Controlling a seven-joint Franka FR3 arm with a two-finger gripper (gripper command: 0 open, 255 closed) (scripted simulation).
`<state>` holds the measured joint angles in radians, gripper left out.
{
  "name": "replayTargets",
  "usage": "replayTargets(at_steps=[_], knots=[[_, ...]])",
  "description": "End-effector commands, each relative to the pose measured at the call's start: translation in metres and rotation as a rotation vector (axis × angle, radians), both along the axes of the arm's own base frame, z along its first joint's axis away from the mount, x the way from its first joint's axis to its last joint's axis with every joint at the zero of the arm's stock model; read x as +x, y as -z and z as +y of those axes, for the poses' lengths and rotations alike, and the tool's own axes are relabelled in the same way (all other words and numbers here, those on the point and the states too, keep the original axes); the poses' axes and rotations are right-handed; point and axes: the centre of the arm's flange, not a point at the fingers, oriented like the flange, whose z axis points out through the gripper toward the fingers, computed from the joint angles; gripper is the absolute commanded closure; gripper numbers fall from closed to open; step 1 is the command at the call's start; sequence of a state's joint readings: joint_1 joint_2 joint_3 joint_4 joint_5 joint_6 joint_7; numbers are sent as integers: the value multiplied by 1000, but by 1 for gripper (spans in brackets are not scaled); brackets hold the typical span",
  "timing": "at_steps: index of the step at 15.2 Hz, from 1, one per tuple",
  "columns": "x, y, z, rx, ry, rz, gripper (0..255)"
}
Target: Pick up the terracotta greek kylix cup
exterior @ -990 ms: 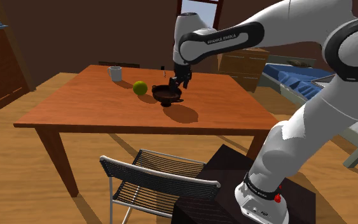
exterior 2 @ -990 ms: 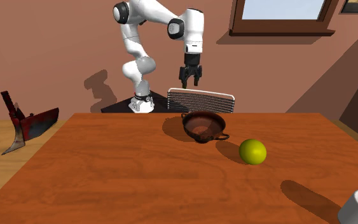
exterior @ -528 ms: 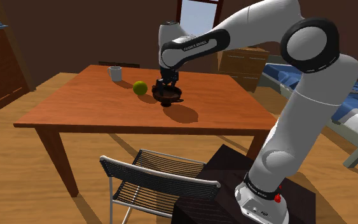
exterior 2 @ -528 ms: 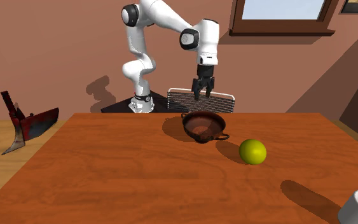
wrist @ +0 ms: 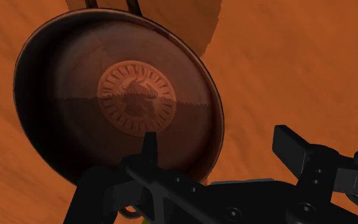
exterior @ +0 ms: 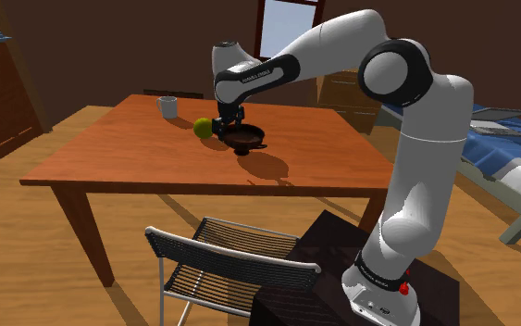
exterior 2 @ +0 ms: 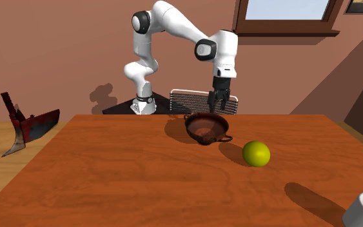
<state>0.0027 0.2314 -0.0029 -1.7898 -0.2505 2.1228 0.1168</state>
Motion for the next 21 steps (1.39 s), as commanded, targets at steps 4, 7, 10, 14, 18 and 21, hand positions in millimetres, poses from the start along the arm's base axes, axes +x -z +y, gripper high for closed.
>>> replayTargets(at_steps=[4,7,10,14,18,21], knots=[[2,26,0,-1,0,-1,0],[2,34,0,-1,0,-1,0],[2,34,0,-1,0,-1,255],[2,35,0,-1,0,-1,255],[2,29,0,-1,0,-1,255],[2,13,0,-1,0,-1,255]])
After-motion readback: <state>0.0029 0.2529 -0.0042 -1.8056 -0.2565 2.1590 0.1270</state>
